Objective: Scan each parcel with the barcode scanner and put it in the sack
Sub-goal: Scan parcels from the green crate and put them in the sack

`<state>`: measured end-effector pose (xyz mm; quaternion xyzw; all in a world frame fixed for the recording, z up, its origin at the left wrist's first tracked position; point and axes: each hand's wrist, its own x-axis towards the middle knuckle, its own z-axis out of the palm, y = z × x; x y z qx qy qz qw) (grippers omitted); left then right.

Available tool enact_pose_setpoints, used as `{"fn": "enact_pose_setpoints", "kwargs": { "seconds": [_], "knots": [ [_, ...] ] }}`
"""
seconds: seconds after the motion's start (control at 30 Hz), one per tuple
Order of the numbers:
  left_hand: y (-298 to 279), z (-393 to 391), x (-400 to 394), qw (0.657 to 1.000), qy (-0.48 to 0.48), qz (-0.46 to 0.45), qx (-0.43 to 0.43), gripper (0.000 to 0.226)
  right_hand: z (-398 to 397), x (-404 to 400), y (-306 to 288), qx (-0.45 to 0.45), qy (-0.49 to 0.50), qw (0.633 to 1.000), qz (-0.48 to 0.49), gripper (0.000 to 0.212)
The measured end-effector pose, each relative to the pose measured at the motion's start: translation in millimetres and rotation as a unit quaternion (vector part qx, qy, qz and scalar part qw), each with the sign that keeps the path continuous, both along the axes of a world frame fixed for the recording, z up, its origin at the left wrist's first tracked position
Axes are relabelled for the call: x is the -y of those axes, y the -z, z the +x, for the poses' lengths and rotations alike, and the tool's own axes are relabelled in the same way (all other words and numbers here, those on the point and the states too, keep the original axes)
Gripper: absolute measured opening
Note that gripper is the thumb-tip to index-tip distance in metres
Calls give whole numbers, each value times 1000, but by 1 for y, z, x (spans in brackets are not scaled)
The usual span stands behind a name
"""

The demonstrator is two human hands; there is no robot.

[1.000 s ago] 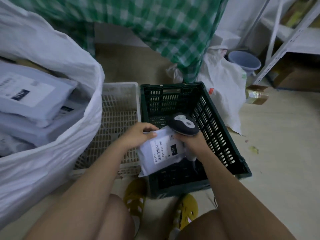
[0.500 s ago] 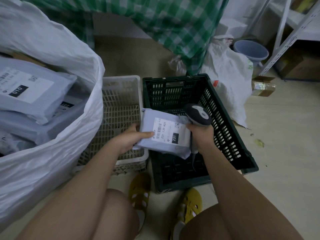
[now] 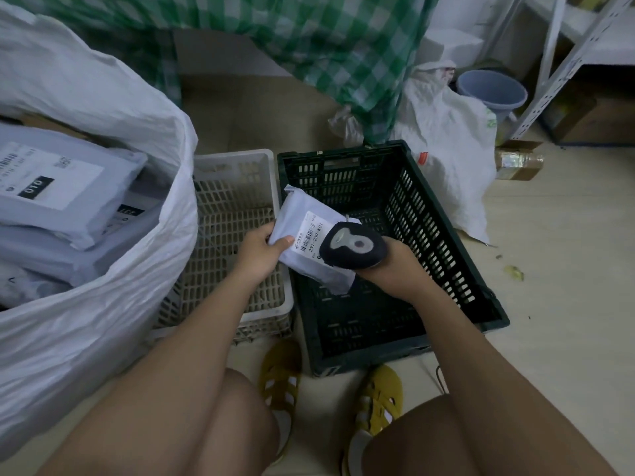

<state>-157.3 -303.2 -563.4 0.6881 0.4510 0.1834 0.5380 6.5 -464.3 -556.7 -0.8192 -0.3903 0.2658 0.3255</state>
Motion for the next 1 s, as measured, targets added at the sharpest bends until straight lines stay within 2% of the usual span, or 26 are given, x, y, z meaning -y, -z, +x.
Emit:
{"fn": "enact_pose_setpoints", "kwargs": {
  "seconds": [0.07, 0.23, 0.3, 0.37, 0.5, 0.83, 1.0],
  "knots": [
    [2, 1, 2, 1000, 2, -3, 0, 36, -3, 1, -4, 52, -41, 997, -28, 24],
    [3, 0, 3, 1000, 3, -11, 4, 36, -6, 3, -14, 38, -41, 998, -6, 16],
    [4, -1, 3, 1000, 5, -14, 9, 35, -5, 4, -19, 39, -48, 998, 0, 19],
    [5, -1, 3, 1000, 6, -16, 8, 35, -3, 3, -24, 70, -59, 996, -19, 26],
    [5, -1, 1, 1000, 7, -19, 12, 34, -3, 4, -30, 112, -84, 989, -44, 21],
    [6, -2, 0, 1000, 9, -2, 4, 33, -7, 7, -37, 105, -76, 990, -51, 32],
    [7, -1, 0, 1000, 7, -7, 2, 34, -7, 5, -36, 108, -77, 990, -49, 26]
  ]
}}
